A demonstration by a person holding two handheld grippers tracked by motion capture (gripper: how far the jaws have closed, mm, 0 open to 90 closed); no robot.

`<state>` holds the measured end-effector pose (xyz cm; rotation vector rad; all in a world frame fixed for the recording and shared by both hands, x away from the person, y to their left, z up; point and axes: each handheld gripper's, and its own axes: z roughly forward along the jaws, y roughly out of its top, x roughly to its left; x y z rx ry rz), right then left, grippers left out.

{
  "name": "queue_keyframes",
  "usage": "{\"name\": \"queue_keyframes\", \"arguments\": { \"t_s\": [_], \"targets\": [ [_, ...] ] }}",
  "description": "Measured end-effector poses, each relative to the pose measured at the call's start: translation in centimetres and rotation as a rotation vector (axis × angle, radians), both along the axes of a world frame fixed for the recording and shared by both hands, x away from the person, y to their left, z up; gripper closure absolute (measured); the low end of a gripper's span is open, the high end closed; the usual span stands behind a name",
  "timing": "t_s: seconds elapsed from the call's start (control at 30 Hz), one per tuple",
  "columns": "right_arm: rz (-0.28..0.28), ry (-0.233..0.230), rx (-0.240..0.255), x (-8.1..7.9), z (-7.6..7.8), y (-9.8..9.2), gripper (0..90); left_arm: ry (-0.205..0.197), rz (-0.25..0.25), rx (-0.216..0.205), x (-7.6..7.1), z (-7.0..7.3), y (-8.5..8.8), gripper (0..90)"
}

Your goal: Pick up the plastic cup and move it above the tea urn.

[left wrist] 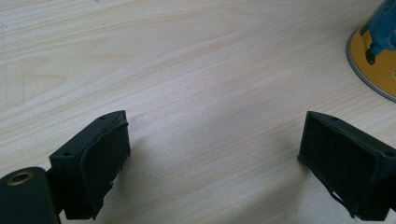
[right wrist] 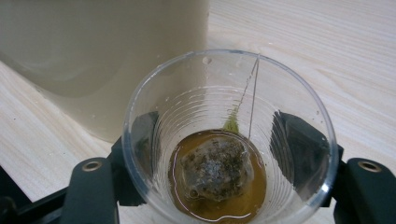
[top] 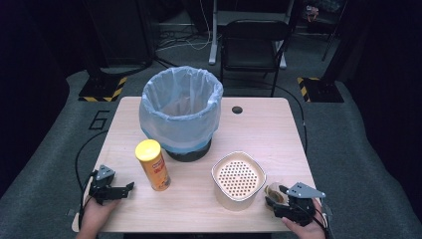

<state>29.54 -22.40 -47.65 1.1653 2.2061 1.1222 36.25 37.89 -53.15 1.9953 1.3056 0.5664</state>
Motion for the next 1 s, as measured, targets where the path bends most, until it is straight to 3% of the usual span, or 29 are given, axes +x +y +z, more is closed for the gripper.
{"name": "queue_keyframes", "arguments": {
  "t_s": [0.27,0.37,0.53,0.6,0.67,1.0],
  "targets": [
    [-0.007,-0.018,-0.008,1.0,0.1,-0.4,33.4,0.011,-0.004,0.001,0.0,0.1,0.0,8.4],
    [-0.023,-0.012,0.002,2.1,0.1,-1.0,33.8,-0.006,0.004,-0.005,0.0,-0.1,0.0,8.4],
    [-0.035,-0.023,0.000,3.1,0.1,-1.5,34.6,0.009,-0.003,0.000,0.0,0.1,0.0,8.4],
    [-0.038,-0.027,0.000,3.3,0.2,-1.6,34.6,-0.006,0.003,-0.004,0.0,-0.1,0.0,8.4],
    [-0.044,-0.038,0.007,3.7,0.2,-1.8,34.6,0.010,-0.004,0.001,0.0,0.1,0.0,8.4],
    [-0.046,-0.051,0.007,5.7,0.3,-2.3,34.7,0.001,0.000,-0.001,0.0,0.0,0.0,8.5]
  ]
}}
